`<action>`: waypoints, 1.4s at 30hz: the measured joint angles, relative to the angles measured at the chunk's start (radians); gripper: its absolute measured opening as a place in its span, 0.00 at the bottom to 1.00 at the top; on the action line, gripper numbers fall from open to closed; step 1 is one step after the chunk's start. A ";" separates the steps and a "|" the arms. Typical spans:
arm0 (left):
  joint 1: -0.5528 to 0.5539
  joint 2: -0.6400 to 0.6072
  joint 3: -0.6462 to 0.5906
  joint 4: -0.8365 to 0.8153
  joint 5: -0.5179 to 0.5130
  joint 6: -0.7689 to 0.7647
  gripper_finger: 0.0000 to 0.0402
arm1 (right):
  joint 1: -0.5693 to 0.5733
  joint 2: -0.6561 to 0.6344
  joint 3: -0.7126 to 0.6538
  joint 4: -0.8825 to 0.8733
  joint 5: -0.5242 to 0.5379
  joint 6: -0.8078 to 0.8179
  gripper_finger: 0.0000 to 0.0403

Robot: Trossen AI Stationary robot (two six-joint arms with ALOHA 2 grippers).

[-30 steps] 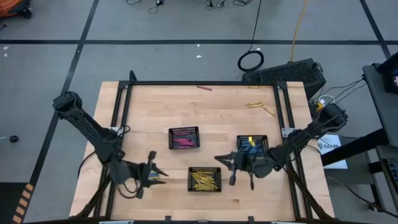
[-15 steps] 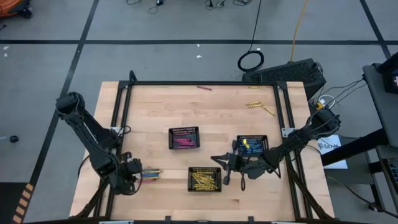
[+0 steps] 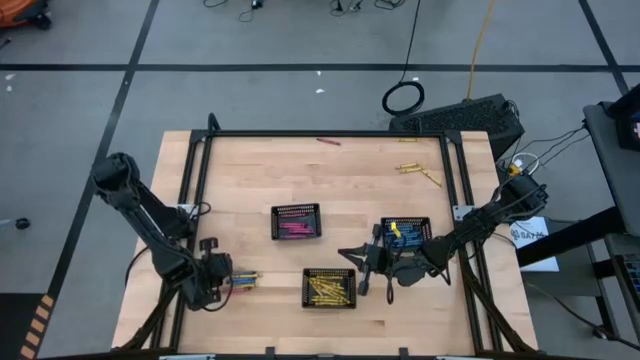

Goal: Sort crayons
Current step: Put the blue crayon into the right black bin

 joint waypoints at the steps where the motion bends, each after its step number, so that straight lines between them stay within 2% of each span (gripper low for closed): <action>1: 0.000 0.003 -0.011 0.009 0.000 -0.003 0.32 | 0.000 0.000 0.000 0.001 0.000 0.000 0.00; 9: 0.001 0.017 -0.034 0.012 -0.064 -0.006 0.32 | 0.000 0.000 0.000 0.002 0.000 0.000 0.00; 30: 0.001 0.010 -0.004 0.023 -0.081 -0.005 0.32 | 0.000 0.000 0.000 0.002 0.000 0.000 0.00; 39: 0.030 0.009 -0.043 0.023 -0.111 0.044 0.32 | -0.001 0.000 0.000 0.002 0.000 0.000 0.00; 42: 0.055 0.009 -0.071 0.086 -0.113 0.087 0.32 | -0.001 0.000 0.000 0.002 0.000 0.000 0.00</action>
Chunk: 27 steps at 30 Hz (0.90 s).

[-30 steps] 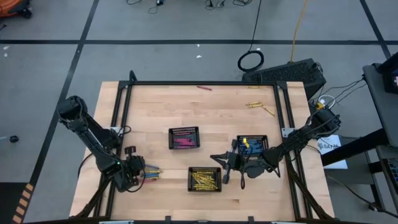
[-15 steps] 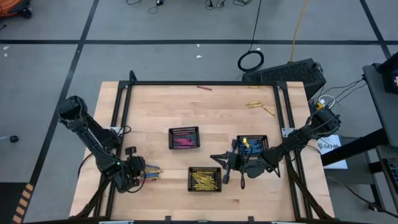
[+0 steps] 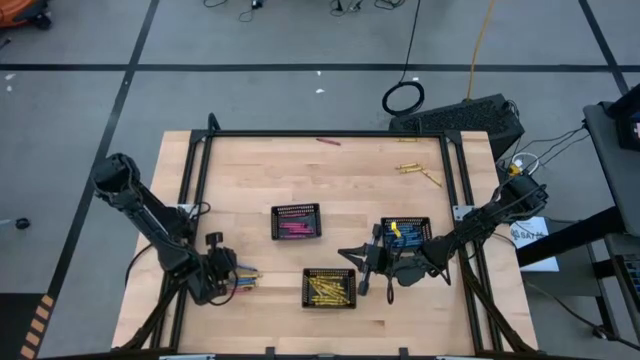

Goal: Sort crayons
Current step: Put the blue crayon into the right black bin

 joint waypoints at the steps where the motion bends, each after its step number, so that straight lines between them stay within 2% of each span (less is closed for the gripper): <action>1: 0.010 0.000 -0.009 0.027 0.003 0.019 0.32 | 0.000 0.000 0.000 0.000 0.000 0.000 0.00; 4: 0.036 -0.005 -0.029 0.070 0.037 0.040 0.28 | 0.000 0.000 0.000 0.000 0.000 0.000 0.00; 8: 0.048 -0.003 -0.026 0.080 0.060 0.045 0.16 | 0.018 -0.016 0.000 -0.007 0.008 -0.082 0.00; 11: 0.048 -0.003 -0.026 0.073 0.062 0.043 0.04 | 0.057 -0.069 0.000 -0.008 0.066 -0.143 0.00; 14: 0.048 -0.004 -0.016 0.068 0.054 0.040 0.03 | 0.104 -0.135 0.000 -0.054 0.128 -0.187 0.00; 15: 0.048 -0.005 -0.005 0.062 0.037 0.042 0.03 | 0.116 -0.154 0.000 -0.073 0.133 -0.188 0.00; 17: 0.051 -0.011 0.019 0.078 -0.062 0.074 0.02 | 0.139 -0.193 0.000 -0.133 0.132 -0.180 0.00; 20: 0.071 -0.024 0.058 0.193 -0.228 0.160 0.01 | 0.152 -0.219 0.000 -0.204 0.131 -0.116 0.00; 22: 0.098 -0.026 0.062 0.288 -0.294 0.259 0.01 | 0.152 -0.220 0.000 -0.244 0.130 -0.057 0.00; 27: 0.194 -0.020 0.068 0.651 -0.328 0.581 0.00 | 0.118 -0.167 0.000 -0.277 0.129 0.081 0.00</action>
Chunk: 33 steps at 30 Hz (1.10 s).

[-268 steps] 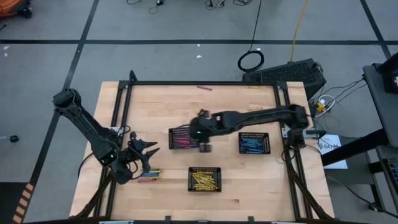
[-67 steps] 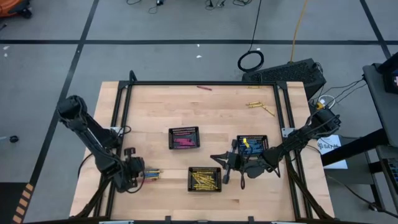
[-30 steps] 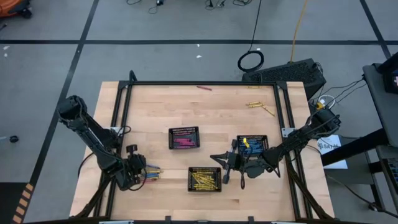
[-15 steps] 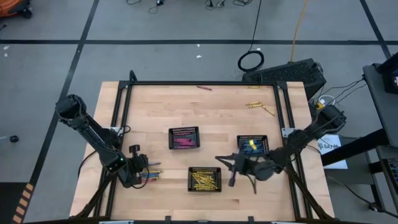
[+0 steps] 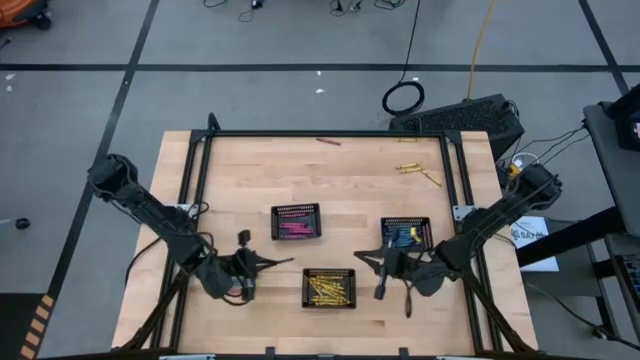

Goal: Sort crayons
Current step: Put the blue crayon into the right black bin

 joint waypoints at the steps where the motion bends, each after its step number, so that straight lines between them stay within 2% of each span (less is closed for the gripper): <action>1: 0.019 0.005 0.000 0.070 0.003 0.062 0.00 | -0.009 0.021 0.000 0.016 -0.006 0.013 0.01; 4: 0.070 0.018 0.000 0.252 0.005 0.231 0.00 | -0.041 0.091 0.000 0.110 -0.086 0.017 0.05; 7: 0.116 0.041 0.000 0.393 0.068 0.364 0.00 | -0.079 0.177 0.000 0.305 -0.160 -0.046 0.13; 10: 0.149 0.075 0.000 0.521 0.138 0.449 0.00 | -0.109 0.273 0.000 0.561 -0.228 -0.202 0.22; 13: 0.166 0.112 0.000 0.597 0.159 0.483 0.01 | -0.129 0.357 0.012 0.780 -0.314 -0.376 0.30; 15: 0.172 0.132 0.000 0.634 0.160 0.487 0.01 | -0.140 0.400 0.049 0.831 -0.316 -0.445 0.34; 21: 0.173 0.161 0.000 0.669 0.161 0.487 0.01 | -0.177 0.493 0.194 0.788 -0.283 -0.501 0.38; 26: 0.171 0.160 0.000 0.669 0.161 0.487 0.01 | -0.179 0.507 0.257 0.726 -0.282 -0.533 0.32; 33: 0.170 0.160 0.000 0.657 0.159 0.486 0.01 | -0.176 0.461 0.263 0.455 -0.201 -0.455 0.03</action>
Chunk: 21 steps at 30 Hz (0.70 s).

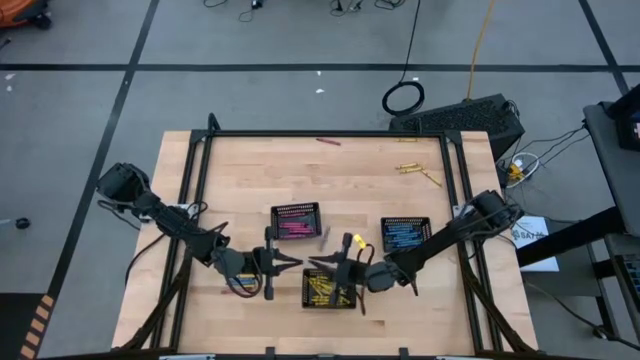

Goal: Sort crayons
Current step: Put the blue crayon into the right black bin

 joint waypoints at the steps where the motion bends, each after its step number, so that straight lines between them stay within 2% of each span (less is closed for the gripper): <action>1: 0.000 0.000 0.000 -0.001 -0.003 0.000 0.01 | 0.000 -0.011 0.000 -0.029 0.002 0.011 0.02; 4: 0.000 0.000 0.000 -0.007 -0.010 0.000 0.01 | 0.007 -0.067 0.000 -0.162 0.054 0.108 0.05; 6: 0.000 0.000 0.000 -0.007 -0.011 -0.001 0.01 | 0.002 -0.132 0.000 -0.336 0.085 0.219 0.08; 8: 0.000 0.000 0.000 -0.007 -0.013 -0.003 0.01 | -0.029 -0.211 0.002 -0.583 0.077 0.390 0.10; 11: -0.007 0.000 0.000 -0.007 -0.040 -0.008 0.01 | -0.118 -0.310 0.002 -0.936 -0.050 0.664 0.14; 13: -0.022 -0.006 0.003 -0.020 -0.100 -0.009 0.01 | -0.181 -0.337 0.002 -1.066 -0.144 0.784 0.16; 15: -0.045 -0.024 0.019 -0.076 -0.185 -0.009 0.01 | -0.232 -0.328 0.001 -1.086 -0.251 0.846 0.19; 18: -0.083 -0.056 0.038 -0.172 -0.306 -0.010 0.01 | -0.279 -0.264 0.001 -1.012 -0.409 0.875 0.25; 21: -0.110 -0.076 0.042 -0.221 -0.382 -0.011 0.01 | -0.298 -0.173 0.013 -0.975 -0.453 0.915 0.31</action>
